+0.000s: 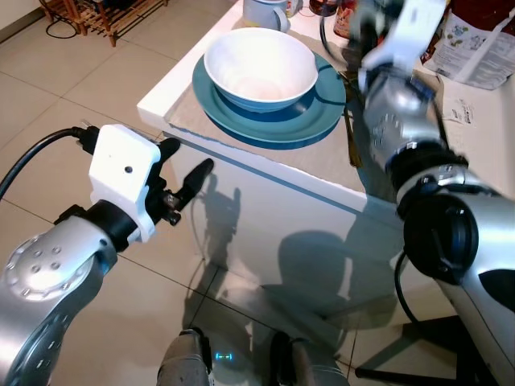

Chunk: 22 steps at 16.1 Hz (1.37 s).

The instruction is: Setting the table

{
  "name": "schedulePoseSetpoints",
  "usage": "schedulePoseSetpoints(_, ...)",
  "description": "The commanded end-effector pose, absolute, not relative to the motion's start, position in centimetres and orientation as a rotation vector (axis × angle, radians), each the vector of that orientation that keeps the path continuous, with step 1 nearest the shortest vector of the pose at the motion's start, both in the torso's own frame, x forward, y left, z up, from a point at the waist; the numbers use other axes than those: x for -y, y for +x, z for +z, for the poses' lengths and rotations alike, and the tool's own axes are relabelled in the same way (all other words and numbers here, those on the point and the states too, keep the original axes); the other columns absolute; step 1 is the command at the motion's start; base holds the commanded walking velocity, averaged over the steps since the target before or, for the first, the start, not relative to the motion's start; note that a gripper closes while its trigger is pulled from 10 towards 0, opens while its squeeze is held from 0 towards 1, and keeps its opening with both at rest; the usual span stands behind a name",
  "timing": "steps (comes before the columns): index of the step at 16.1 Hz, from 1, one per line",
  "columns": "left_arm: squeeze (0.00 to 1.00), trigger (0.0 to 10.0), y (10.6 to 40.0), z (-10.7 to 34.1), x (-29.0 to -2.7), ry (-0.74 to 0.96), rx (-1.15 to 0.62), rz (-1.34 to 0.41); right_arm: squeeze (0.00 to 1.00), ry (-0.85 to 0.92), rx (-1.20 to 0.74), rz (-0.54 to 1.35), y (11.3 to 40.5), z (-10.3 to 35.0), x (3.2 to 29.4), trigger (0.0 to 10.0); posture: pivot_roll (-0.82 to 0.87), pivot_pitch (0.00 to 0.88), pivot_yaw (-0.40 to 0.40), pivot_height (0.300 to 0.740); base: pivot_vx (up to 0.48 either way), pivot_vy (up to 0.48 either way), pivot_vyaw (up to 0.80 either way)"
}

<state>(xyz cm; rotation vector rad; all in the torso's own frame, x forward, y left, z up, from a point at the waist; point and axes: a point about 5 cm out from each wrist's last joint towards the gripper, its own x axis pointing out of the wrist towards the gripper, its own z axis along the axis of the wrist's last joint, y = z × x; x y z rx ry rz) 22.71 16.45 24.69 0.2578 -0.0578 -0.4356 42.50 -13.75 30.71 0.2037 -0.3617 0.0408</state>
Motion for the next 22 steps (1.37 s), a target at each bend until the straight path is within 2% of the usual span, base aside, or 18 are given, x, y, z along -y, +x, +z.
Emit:
schedulePoseSetpoints(1, 0.00, 10.0, 23.4, 24.6, -16.4, 0.267, 0.077, -0.424, 0.00, 0.191, 0.475, 0.082, 42.1, 32.5, 13.8, 0.0, 0.15, 0.099, -0.081, 0.740, 0.000, 0.000, 0.00)
schedulePoseSetpoints(4, 0.00, 10.0, 25.0, 24.3, -16.4, 0.253, 0.104, -0.376, 0.00, 0.171, 0.607, 0.145, 41.0, 32.9, 13.7, 0.0, 0.10, 0.049, -0.062, 0.740, 0.000, 0.000, 0.00)
schedulePoseSetpoints(7, 0.00, 10.0, 25.6, 24.1, -15.3, 0.239, 0.148, -0.375, 0.00, 0.140, 0.715, 0.226, 37.4, 31.5, 14.2, 0.0, 0.08, 0.027, -0.064, 0.740, 0.000, 0.000, 0.00)
schedulePoseSetpoints(9, 0.00, 10.0, 25.4, 23.7, -15.0, 0.217, 0.171, -0.368, 0.00, 0.147, 0.701, 0.329, 33.1, 29.3, 14.0, 0.0, 0.07, 0.004, -0.065, 0.740, 0.000, 0.000, 0.00)
schedulePoseSetpoints(12, 0.00, 10.0, 25.2, 23.5, -14.8, 0.203, 0.184, -0.379, 0.00, 0.253, 0.667, 0.383, 30.0, 28.0, 14.1, 0.0, 0.06, 0.000, -0.070, 0.740, 0.000, 0.000, 0.00)
schedulePoseSetpoints(15, 0.00, 10.0, 24.8, 23.1, -14.6, 0.205, 0.194, -0.397, 0.00, 0.159, 0.568, 0.484, 27.2, 24.9, 14.1, 0.0, 0.06, 0.000, -0.068, 0.740, 0.000, 0.000, 0.00)
schedulePoseSetpoints(16, 0.00, 10.0, 24.7, 23.0, -14.7, 0.210, 0.192, -0.399, 0.00, 0.143, 0.517, 0.499, 26.6, 23.7, 14.3, 0.4, 0.06, 0.000, -0.069, 0.740, 0.000, 0.000, 0.00)
schedulePoseSetpoints(17, 0.00, 10.0, 24.7, 22.8, -14.8, 0.212, 0.188, -0.395, 0.00, 0.113, 0.458, 0.510, 26.1, 22.8, 14.4, 10.0, 0.05, 0.000, -0.057, 0.740, 0.000, 0.000, 0.00)
schedulePoseSetpoints(20, 0.00, 10.0, 24.3, 22.5, -14.7, 0.222, 0.187, -0.406, 0.00, 0.013, 0.376, 0.531, 25.8, 21.4, 14.3, 10.0, 0.05, 0.018, -0.064, 0.740, 0.000, 0.000, 0.00)
schedulePoseSetpoints(22, 0.00, 10.0, 23.7, 22.2, -14.4, 0.211, 0.189, -0.431, 0.00, 0.042, 0.332, 0.643, 25.0, 21.0, 13.6, 10.0, 0.05, 0.034, -0.079, 0.740, 0.000, 0.000, 0.00)
